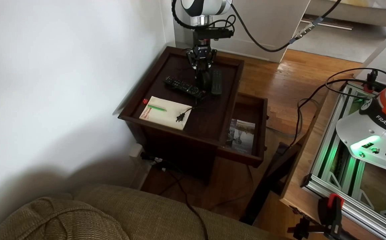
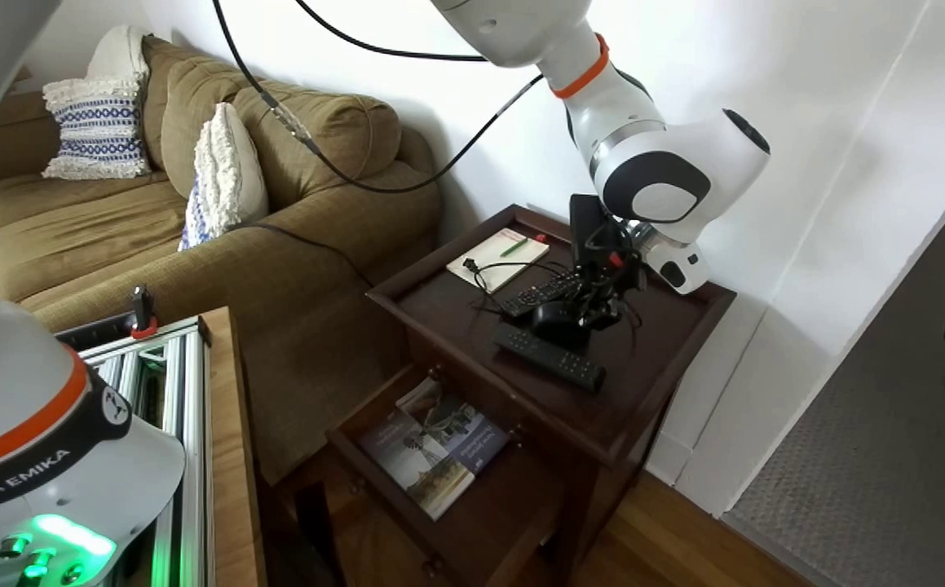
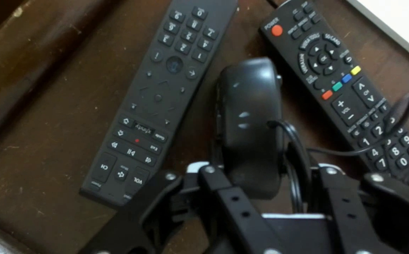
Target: Turn over the black object
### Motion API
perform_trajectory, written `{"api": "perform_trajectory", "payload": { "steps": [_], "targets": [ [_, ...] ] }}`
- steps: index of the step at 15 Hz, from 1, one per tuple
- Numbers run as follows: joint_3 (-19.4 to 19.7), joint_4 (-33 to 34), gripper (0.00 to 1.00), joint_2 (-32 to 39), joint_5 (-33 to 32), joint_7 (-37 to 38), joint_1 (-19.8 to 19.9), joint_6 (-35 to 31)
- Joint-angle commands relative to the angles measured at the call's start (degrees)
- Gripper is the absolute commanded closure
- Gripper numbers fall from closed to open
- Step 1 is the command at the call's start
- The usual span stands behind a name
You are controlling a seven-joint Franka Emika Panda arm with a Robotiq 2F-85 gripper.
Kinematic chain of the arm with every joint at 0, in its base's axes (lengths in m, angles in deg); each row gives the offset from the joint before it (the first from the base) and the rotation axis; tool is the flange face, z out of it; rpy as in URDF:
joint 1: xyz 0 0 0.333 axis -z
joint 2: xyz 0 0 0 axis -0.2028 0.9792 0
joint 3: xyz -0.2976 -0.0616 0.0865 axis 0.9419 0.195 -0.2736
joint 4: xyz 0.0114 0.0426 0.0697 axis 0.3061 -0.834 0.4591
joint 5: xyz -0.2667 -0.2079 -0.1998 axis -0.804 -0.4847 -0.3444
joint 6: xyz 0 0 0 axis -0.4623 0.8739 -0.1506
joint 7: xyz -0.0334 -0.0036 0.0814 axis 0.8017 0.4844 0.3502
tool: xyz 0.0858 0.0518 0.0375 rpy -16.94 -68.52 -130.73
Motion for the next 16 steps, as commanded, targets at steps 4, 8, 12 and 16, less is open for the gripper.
{"api": "perform_trajectory", "payload": {
  "steps": [4, 8, 12, 16],
  "targets": [
    [0.3, 1.3, 0.81, -1.0, 0.2, 1.6, 0.9, 0.8],
    [4.4, 2.8, 0.81, -3.2, -5.5, 6.3, -1.4, 7.5],
    [7.1, 9.7, 0.81, -0.7, -12.3, 11.1, -2.9, 18.4],
    [8.3, 19.0, 0.81, 4.8, -16.6, 16.3, -4.8, 24.8]
  ]
}}
